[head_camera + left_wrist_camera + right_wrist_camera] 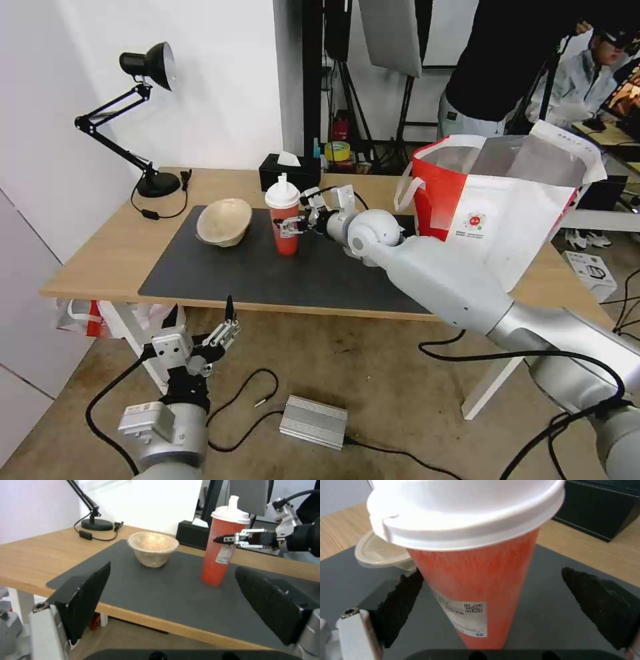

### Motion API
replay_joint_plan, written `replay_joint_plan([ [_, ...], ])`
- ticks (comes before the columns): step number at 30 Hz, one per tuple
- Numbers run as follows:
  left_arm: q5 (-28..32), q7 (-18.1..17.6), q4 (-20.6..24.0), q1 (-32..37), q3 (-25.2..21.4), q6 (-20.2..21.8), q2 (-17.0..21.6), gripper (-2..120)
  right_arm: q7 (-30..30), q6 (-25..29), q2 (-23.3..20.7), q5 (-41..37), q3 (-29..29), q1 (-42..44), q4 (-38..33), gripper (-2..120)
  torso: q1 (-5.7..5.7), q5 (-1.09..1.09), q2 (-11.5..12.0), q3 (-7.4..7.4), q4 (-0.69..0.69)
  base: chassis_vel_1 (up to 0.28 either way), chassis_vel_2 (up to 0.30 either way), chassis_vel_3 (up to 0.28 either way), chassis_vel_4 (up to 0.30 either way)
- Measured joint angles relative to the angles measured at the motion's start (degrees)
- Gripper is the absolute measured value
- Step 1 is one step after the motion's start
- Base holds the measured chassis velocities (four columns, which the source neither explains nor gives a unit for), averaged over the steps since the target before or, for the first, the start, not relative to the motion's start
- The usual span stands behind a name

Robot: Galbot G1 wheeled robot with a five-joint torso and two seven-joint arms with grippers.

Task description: Pick up the trash from the table and place it into the takeout bag.

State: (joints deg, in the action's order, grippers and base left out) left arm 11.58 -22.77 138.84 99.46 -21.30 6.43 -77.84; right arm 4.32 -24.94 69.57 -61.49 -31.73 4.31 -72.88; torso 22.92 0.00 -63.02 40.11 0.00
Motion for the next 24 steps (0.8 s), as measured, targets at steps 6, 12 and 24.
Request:
replay_joint_plan([
  [6,0.0,0.0,0.0,0.0,0.0,0.0,0.0,100,-0.6,0.1,0.8,0.3,0.0,-0.4,1.3,100,0.0,0.0,0.0,0.0,0.0,0.0,0.0,0.0,0.0],
  [12,0.0,0.1,0.0,0.0,0.0,0.0,0.1,100,-1.2,0.2,1.5,0.7,-0.1,-0.7,2.4,100,0.0,0.0,0.0,0.0,0.0,0.0,0.0,0.0,0.0],
  [24,0.0,0.1,0.1,0.0,0.0,-0.1,0.1,100,-3.7,1.4,2.1,0.9,-0.2,-1.3,3.9,98,0.0,0.0,0.0,0.0,0.0,0.0,0.0,0.0,0.0],
])
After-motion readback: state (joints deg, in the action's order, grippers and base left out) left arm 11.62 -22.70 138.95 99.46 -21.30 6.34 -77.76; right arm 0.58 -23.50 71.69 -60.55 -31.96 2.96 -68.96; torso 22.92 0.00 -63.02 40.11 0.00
